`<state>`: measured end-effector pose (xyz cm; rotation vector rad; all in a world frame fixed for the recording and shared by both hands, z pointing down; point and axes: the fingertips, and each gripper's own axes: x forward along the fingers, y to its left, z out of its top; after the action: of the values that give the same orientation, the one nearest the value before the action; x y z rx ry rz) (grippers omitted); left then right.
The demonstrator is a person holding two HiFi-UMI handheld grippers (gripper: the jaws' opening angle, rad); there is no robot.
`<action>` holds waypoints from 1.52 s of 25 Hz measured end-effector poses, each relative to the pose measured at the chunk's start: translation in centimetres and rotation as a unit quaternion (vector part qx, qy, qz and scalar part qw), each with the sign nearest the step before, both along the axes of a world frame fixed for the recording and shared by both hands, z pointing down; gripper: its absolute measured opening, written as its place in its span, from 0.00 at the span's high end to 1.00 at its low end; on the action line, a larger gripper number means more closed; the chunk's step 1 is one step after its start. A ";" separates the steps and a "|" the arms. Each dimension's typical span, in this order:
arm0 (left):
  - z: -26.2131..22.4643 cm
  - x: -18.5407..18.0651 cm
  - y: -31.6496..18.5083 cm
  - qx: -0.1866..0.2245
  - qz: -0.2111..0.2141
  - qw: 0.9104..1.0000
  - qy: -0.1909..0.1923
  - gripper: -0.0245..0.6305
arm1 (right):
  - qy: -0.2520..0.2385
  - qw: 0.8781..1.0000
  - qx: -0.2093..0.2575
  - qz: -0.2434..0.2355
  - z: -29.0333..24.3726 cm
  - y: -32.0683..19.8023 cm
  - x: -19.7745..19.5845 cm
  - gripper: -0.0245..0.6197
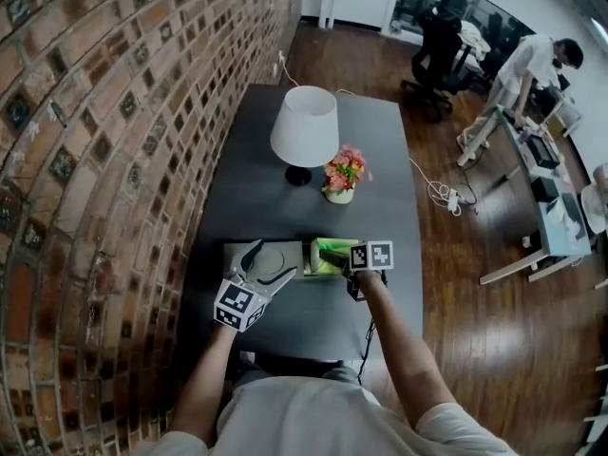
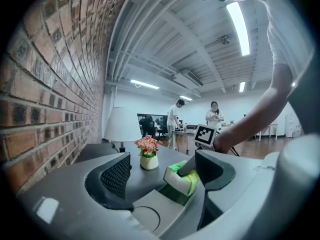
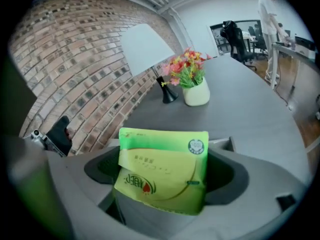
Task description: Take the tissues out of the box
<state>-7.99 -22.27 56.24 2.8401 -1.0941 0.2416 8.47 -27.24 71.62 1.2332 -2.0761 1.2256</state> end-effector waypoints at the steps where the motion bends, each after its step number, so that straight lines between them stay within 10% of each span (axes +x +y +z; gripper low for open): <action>1: -0.2 0.4 0.0 0.002 0.003 1.000 0.003 0.36 | -0.008 1.000 0.013 0.001 -0.9 0.2 0.3 0.17; 10: -2.2 5.4 0.8 0.020 0.053 0.998 0.023 0.36 | -0.064 0.985 0.157 0.023 -10.6 4.0 4.4 0.17; 19: -4.1 11.3 3.5 0.022 0.124 0.991 0.049 0.37 | -0.035 0.935 0.349 0.051 -20.9 11.7 10.8 0.17; 27: -3.8 18.0 7.4 0.020 0.209 0.976 0.048 0.37 | 0.069 0.942 0.307 0.118 -18.1 20.2 19.1 0.17; 38: -2.0 22.8 10.6 0.001 0.278 0.960 0.030 0.37 | 0.066 0.950 0.233 0.200 -11.7 28.7 23.2 0.17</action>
<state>14.83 -11.66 54.25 3.0654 -0.2599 0.1858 31.63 1.48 59.96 1.9679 -2.1501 0.7840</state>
